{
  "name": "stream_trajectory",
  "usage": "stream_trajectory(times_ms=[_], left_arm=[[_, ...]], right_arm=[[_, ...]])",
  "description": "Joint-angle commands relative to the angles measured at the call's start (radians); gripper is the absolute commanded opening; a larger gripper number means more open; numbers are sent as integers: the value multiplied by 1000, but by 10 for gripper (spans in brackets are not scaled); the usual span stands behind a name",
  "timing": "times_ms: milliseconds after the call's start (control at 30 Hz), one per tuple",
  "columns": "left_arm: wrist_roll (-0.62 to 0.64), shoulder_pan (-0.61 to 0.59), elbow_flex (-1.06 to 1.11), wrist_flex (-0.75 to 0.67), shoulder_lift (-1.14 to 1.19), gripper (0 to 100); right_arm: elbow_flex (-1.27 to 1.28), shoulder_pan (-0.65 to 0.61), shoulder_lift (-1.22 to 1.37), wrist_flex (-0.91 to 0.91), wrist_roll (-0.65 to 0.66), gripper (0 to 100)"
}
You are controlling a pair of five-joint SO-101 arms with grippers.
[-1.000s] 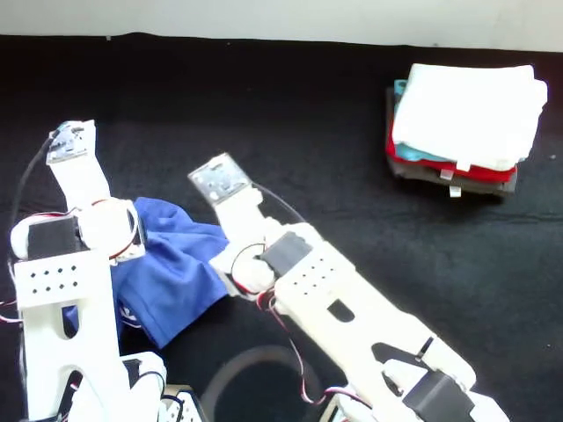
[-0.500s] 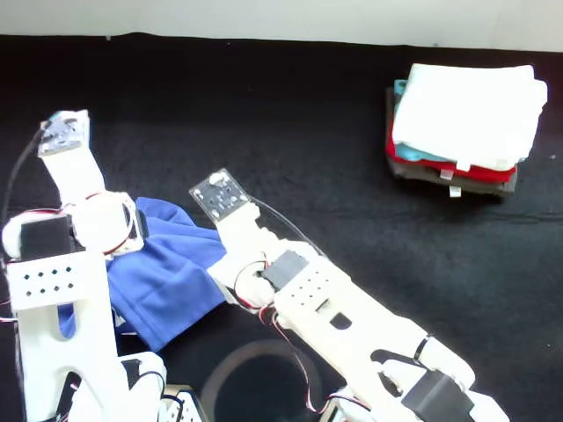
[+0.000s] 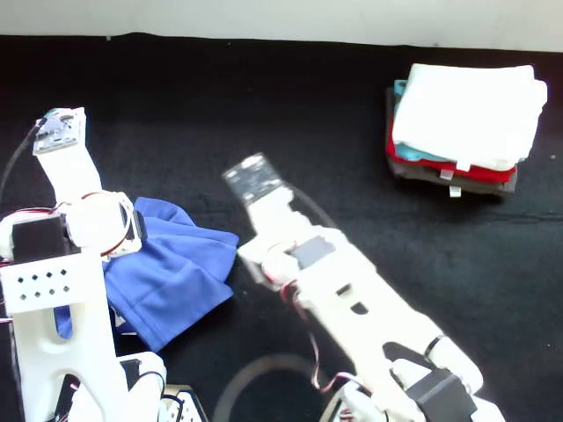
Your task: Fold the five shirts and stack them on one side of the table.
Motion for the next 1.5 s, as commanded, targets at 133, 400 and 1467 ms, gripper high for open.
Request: stream_trajectory(times_ms=[133, 400, 1467], left_arm=[[3, -7, -41, 11, -27, 148], [92, -7, -196, 115, -19, 208], [187, -15, -139, 130, -21, 269]], right_arm=[[-12, 171, -1, -13, 14, 7], [-30, 176, -1, -13, 14, 7], [-274, 12, 1, 291, -80, 220]])
